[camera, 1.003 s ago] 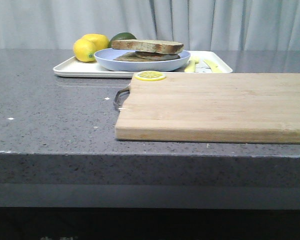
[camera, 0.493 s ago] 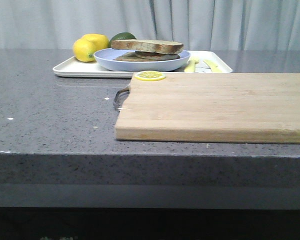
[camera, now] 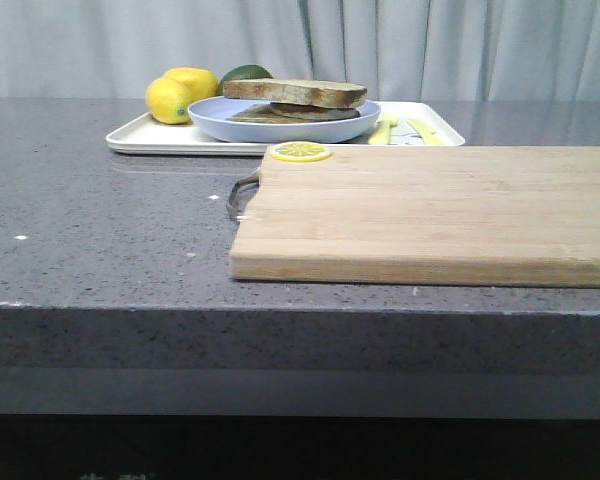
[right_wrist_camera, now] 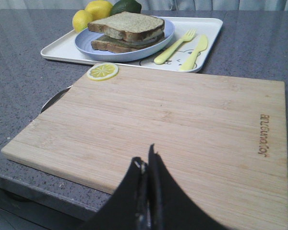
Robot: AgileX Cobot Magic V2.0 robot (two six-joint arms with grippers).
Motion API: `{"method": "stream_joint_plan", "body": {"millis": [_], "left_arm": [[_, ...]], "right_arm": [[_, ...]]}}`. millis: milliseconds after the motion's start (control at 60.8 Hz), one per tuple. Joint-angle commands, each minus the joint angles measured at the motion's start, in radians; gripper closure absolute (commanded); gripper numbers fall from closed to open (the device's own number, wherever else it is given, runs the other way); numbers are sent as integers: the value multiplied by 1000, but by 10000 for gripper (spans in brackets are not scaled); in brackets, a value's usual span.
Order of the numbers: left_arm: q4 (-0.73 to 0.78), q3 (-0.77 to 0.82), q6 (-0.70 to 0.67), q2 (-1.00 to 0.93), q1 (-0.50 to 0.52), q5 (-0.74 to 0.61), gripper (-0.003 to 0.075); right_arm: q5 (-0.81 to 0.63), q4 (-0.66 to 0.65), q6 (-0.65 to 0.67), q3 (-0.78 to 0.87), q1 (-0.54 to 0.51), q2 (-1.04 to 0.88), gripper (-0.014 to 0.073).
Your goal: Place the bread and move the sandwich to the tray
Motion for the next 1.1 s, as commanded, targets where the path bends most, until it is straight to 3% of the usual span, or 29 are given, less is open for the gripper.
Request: {"method": "stream_joint_plan", "body": {"millis": [0, 444, 510, 707, 1086], "left_arm": [[-5, 2, -10, -22, -6, -84, 741], [-5, 2, -10, -22, -6, -84, 741], [-5, 2, -10, -22, -6, -84, 741], [-5, 2, -10, -22, -6, -84, 741], [-5, 2, -10, -22, -6, -84, 741]], "right_arm": [[-62, 10, -5, -27, 2, 11, 663], [-133, -27, 6, -25, 2, 11, 663], [-176, -109, 71, -14, -2, 11, 663], [-321, -392, 425, 66, -61, -3, 663], [-356, -423, 460, 314, -149, -242, 663]]}}
